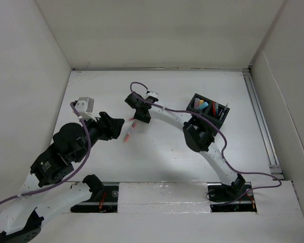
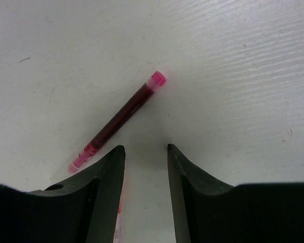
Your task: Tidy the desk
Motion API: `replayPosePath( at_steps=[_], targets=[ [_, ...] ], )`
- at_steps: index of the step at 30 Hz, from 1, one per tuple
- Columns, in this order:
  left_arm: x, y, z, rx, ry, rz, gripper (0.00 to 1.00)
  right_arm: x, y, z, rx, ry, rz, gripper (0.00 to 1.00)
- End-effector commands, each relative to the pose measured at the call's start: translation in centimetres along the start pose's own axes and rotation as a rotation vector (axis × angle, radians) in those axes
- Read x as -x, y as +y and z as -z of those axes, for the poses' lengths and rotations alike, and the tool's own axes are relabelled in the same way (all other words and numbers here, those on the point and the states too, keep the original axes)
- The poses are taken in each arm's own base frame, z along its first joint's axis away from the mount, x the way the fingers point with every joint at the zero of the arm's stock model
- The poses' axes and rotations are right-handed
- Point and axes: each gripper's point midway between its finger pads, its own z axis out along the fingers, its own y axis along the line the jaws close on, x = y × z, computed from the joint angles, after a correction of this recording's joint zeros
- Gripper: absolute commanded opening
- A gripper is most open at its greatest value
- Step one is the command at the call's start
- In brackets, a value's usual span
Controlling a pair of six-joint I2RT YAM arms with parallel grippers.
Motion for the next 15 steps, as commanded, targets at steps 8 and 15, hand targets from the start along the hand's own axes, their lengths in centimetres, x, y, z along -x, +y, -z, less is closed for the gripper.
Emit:
replayPosePath(
  at_steps=[8,15],
  targets=[
    [1.6,-0.1,1.1,-0.006,-0.051,-0.011,0.57,3.6,1.8,0.9,0.058,-0.106,-0.04,0.31],
    [1.6,0.0,0.9,-0.002,-0.058,-0.02,0.57,5.0,2.0,1.8,0.076,-0.155,-0.038,0.23]
  ],
)
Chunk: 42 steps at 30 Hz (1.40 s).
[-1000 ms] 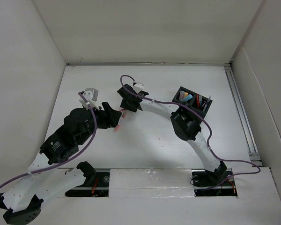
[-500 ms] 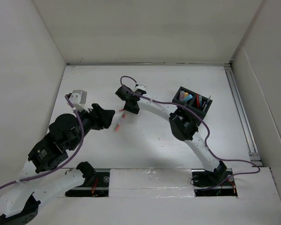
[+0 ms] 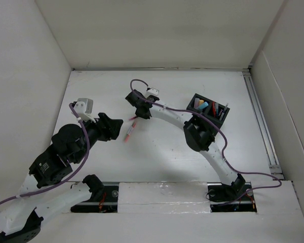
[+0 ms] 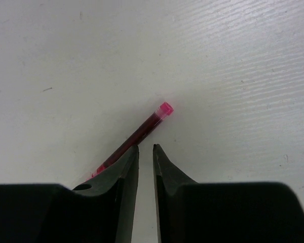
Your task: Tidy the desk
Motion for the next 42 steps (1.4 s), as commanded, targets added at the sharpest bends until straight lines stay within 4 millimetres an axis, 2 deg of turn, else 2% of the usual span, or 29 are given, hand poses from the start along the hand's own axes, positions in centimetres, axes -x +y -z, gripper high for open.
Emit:
replayPosePath(
  at_steps=[1,2,3,6,8,9,10,14,21,26,31,33,35,40,42],
  targets=[
    [1.3,-0.2,0.3,-0.006,-0.046,-0.003,0.57,3.0,1.6,2.0,0.059,-0.074,-0.036,0.24],
    [1.3,-0.2,0.3,-0.006,-0.046,-0.003,0.57,3.6,1.3,1.6,0.052,-0.079,-0.048,0.28],
    [1.3,-0.1,0.3,-0.002,-0.047,-0.004,0.57,3.6,1.4,1.6,0.055,-0.081,-0.048,0.36],
    [1.3,-0.1,0.2,-0.001,-0.047,-0.004,0.57,3.9,1.7,1.1,0.068,-0.081,-0.065,0.47],
    [1.2,-0.1,0.2,0.0,-0.046,-0.003,0.57,3.6,1.4,0.4,0.053,-0.058,-0.063,0.49],
    [1.1,-0.1,0.1,-0.002,-0.042,-0.005,0.57,4.2,2.0,1.0,0.062,-0.06,-0.08,0.49],
    [1.1,-0.1,0.2,-0.001,-0.041,-0.007,0.57,3.8,1.2,0.9,0.029,-0.047,-0.068,0.49],
    [1.6,0.2,0.3,0.015,-0.056,-0.008,0.57,3.2,0.7,0.6,0.004,-0.027,-0.06,0.49],
    [2.5,0.7,0.8,0.046,-0.085,-0.014,0.57,1.8,-0.3,-0.1,-0.048,0.019,-0.032,0.44],
    [2.7,0.9,0.8,0.056,-0.091,-0.02,0.57,1.5,-0.1,-0.7,-0.048,0.02,-0.034,0.44],
    [3.9,0.3,1.6,0.038,-0.109,-0.019,0.56,1.5,0.4,-0.9,-0.039,0.026,-0.031,0.44],
    [4.8,0.4,2.0,0.047,-0.132,-0.02,0.56,1.2,0.4,-1.2,-0.04,0.03,-0.028,0.43],
    [4.9,0.8,2.0,0.064,-0.136,-0.03,0.56,1.1,0.4,-1.3,-0.04,0.036,-0.025,0.42],
    [4.0,1.4,1.5,0.093,-0.122,-0.042,0.56,0.6,0.5,-1.7,-0.032,0.049,-0.012,0.27],
    [4.2,1.7,1.6,0.107,-0.13,-0.045,0.57,0.7,0.9,-1.8,-0.015,0.041,-0.001,0.2]
  ],
)
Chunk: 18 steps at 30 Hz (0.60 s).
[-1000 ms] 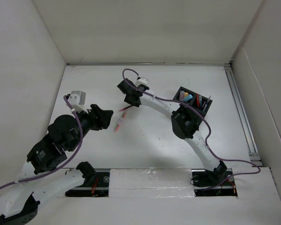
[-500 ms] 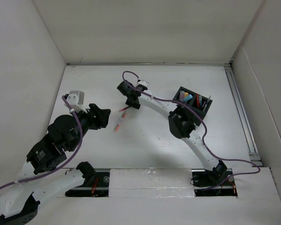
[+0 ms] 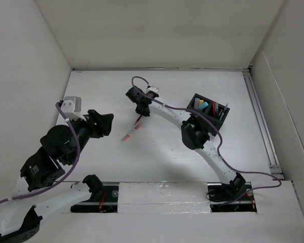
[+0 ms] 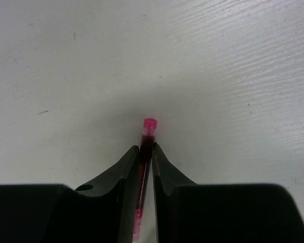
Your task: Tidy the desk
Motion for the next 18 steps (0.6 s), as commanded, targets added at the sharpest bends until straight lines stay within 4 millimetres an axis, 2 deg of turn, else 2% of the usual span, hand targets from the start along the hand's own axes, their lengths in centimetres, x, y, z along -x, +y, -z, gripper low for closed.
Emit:
replayPosePath(
  at_steps=[1,3,8,14,15,17,18],
  targets=[
    [0.7,0.5,0.0,0.03,-0.028,-0.015,0.56,0.4,1.8,0.0,0.062,-0.014,0.002,0.2],
    [0.7,0.6,0.0,0.031,-0.028,-0.015,0.56,0.5,2.1,0.0,0.077,-0.017,0.007,0.2],
    [0.0,0.6,-0.1,0.03,-0.012,-0.016,0.56,1.9,5.1,-0.3,0.189,-0.081,-0.039,0.15],
    [-1.0,0.8,-0.6,0.046,0.014,-0.034,0.57,3.2,6.3,-0.1,0.257,-0.149,-0.05,0.01],
    [-1.2,0.8,-0.8,0.049,0.02,-0.038,0.56,4.0,6.6,0.9,0.277,-0.169,-0.046,0.0],
    [-2.0,1.1,-1.1,0.061,0.036,-0.047,0.56,6.1,6.4,1.0,0.301,-0.22,-0.021,0.0],
    [-2.2,1.2,-1.1,0.065,0.037,-0.043,0.56,7.4,7.0,2.7,0.334,-0.247,-0.019,0.0]
  ],
)
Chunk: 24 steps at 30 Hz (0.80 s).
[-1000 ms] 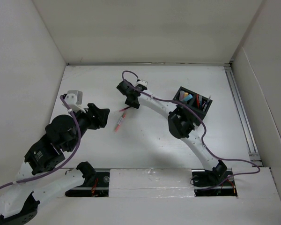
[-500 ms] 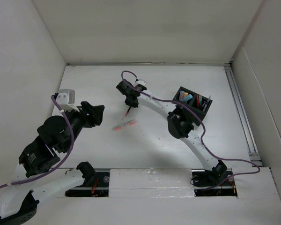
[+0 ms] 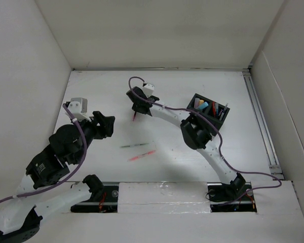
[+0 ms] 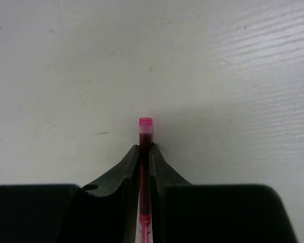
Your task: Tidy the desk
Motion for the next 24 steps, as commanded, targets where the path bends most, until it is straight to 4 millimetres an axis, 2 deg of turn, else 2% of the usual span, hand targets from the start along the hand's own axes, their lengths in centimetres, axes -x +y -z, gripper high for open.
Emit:
replayPosePath(
  at_steps=[1,2,3,4,5,6,7,8,9,10,11,12,13,14,15,16,17,18,19,20,21,22,23,24],
  targets=[
    [-1.2,0.4,-0.6,0.026,0.022,-0.019,0.56,8.0,3.8,3.6,0.155,-0.173,0.013,0.0],
    [-1.8,0.5,-0.8,0.029,0.033,-0.021,0.56,8.3,3.1,3.6,0.159,-0.175,0.036,0.0],
    [-2.0,0.3,-0.9,0.02,0.041,-0.018,0.56,8.8,3.3,4.3,0.179,-0.186,0.052,0.0],
    [-2.4,0.2,-1.0,0.016,0.047,-0.017,0.56,12.1,4.4,6.5,0.242,-0.252,0.029,0.0],
    [-3.0,0.2,-1.2,0.017,0.064,-0.025,0.57,11.8,2.5,6.1,0.219,-0.246,0.087,0.0],
    [-3.3,0.1,-1.3,0.009,0.074,-0.025,0.56,12.8,2.1,7.0,0.232,-0.267,0.092,0.0],
    [-4.3,-0.2,-1.6,-0.007,0.101,-0.038,0.56,15.4,1.1,9.0,0.261,-0.329,0.103,0.0],
    [-4.7,-0.1,-1.8,-0.003,0.111,-0.055,0.56,17.4,1.8,11.6,0.29,-0.37,0.108,0.0],
    [-5.5,-0.7,-1.9,-0.037,0.14,-0.067,0.56,16.9,-1.4,10.9,0.239,-0.351,0.134,0.0],
    [-6.1,-1.1,-2.0,-0.06,0.157,-0.084,0.57,18.3,-2.2,12.3,0.251,-0.389,0.137,0.0],
    [-6.4,-1.3,-2.1,-0.07,0.18,-0.112,0.57,21.2,-3.1,16.3,0.26,-0.458,0.159,0.0],
    [-6.8,-2.3,-2.1,-0.129,0.202,-0.119,0.57,20.8,-6.5,15.9,0.197,-0.445,0.194,0.0],
    [-7.2,-2.7,-2.1,-0.151,0.213,-0.132,0.57,21.6,-7.9,17.3,0.18,-0.464,0.223,0.0],
    [-7.5,-3.1,-2.2,-0.173,0.234,-0.154,0.57,23.9,-9.2,21.0,0.17,-0.527,0.262,0.0],
    [-8.2,-4.2,-2.0,-0.234,0.267,-0.157,0.58,24.4,-10.7,22.2,0.139,-0.542,0.283,0.0],
    [-8.8,-4.6,-2.0,-0.257,0.294,-0.167,0.58,23.5,-14.0,22.3,0.049,-0.495,0.332,0.0],
    [-9.4,-5.2,-2.2,-0.281,0.33,-0.181,0.58,24.3,-16.1,23.6,-0.017,-0.514,0.345,0.0],
    [-10.3,-6.3,-1.8,-0.347,0.377,-0.182,0.58,25.5,-17.4,26.6,-0.029,-0.556,0.332,0.0],
    [-10.8,-6.7,-1.7,-0.372,0.405,-0.185,0.58,25.5,-20.4,26.9,-0.103,-0.546,0.365,0.0],
    [-11.9,-7.4,-1.8,-0.404,0.453,-0.191,0.58,25.8,-22.1,27.6,-0.143,-0.557,0.358,0.0],
    [-12.6,-7.9,-1.5,-0.442,0.493,-0.192,0.58,26.6,-23.3,29.5,-0.146,-0.59,0.337,0.0],
    [-13.1,-8.2,-1.5,-0.455,0.514,-0.197,0.58,27.2,-24.3,30.0,-0.155,-0.611,0.348,0.0],
    [-13.9,-8.5,-1.8,-0.465,0.55,-0.206,0.58,27.1,-26.7,29.3,-0.186,-0.596,0.358,0.0],
    [-14.6,-8.9,-1.7,-0.496,0.577,-0.219,0.58,27.4,-27.6,29.5,-0.197,-0.604,0.352,0.0]
  ],
)
